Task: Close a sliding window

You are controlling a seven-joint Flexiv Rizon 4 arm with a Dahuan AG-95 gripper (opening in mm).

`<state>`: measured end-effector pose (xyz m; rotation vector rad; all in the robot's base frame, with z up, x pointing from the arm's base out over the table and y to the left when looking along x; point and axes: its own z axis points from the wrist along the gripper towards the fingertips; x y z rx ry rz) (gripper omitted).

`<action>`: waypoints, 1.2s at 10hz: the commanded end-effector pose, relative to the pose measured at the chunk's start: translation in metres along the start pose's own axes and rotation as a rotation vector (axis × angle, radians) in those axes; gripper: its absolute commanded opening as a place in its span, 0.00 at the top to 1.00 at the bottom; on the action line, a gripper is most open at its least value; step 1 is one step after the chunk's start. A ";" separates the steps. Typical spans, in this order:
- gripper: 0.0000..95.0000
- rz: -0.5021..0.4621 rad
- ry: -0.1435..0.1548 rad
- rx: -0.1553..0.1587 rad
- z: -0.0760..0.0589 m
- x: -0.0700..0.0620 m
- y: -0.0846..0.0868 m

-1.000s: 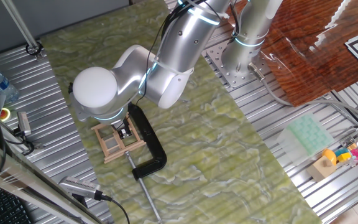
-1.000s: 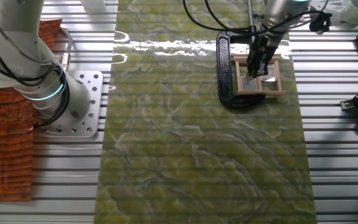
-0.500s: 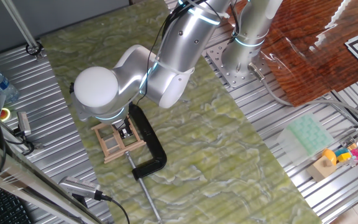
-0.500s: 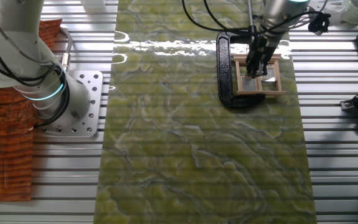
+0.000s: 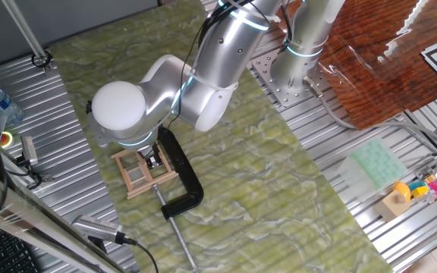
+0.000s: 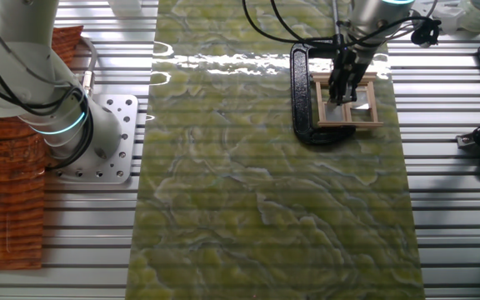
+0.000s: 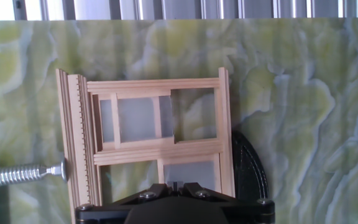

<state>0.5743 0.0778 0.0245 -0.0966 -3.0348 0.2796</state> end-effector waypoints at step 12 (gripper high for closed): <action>1.00 0.006 -0.003 -0.002 0.001 0.002 0.003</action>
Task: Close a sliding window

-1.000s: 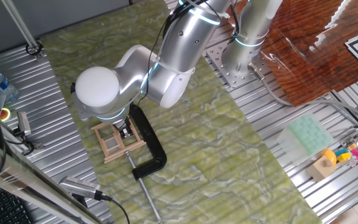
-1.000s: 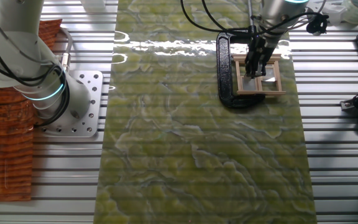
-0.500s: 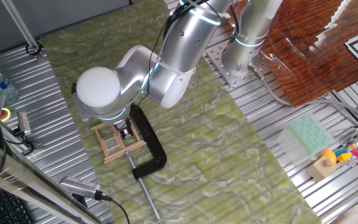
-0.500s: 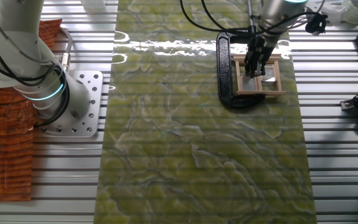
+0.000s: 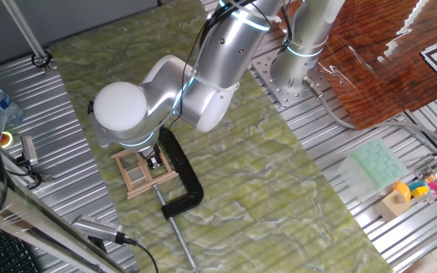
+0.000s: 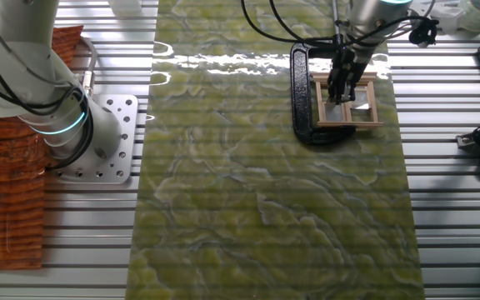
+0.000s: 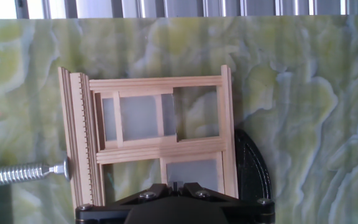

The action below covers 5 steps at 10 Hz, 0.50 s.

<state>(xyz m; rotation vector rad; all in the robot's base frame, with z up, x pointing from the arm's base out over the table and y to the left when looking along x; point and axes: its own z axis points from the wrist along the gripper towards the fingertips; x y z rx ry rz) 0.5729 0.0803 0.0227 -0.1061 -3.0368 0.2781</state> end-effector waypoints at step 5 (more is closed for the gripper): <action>1.00 0.000 -0.004 -0.006 0.000 0.001 0.001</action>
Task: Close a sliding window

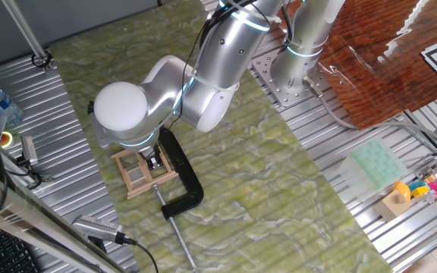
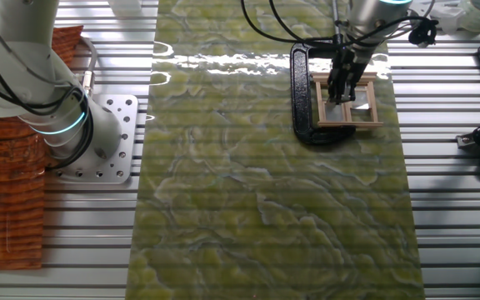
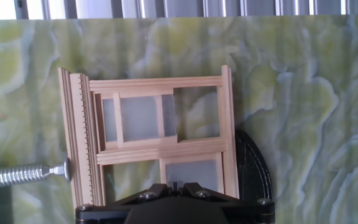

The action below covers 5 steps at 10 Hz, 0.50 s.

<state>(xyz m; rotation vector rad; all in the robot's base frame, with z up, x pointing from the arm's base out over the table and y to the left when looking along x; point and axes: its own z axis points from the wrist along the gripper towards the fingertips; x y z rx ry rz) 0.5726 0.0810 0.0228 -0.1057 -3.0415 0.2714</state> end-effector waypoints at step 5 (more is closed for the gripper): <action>1.00 0.001 -0.001 -0.003 0.000 0.002 0.004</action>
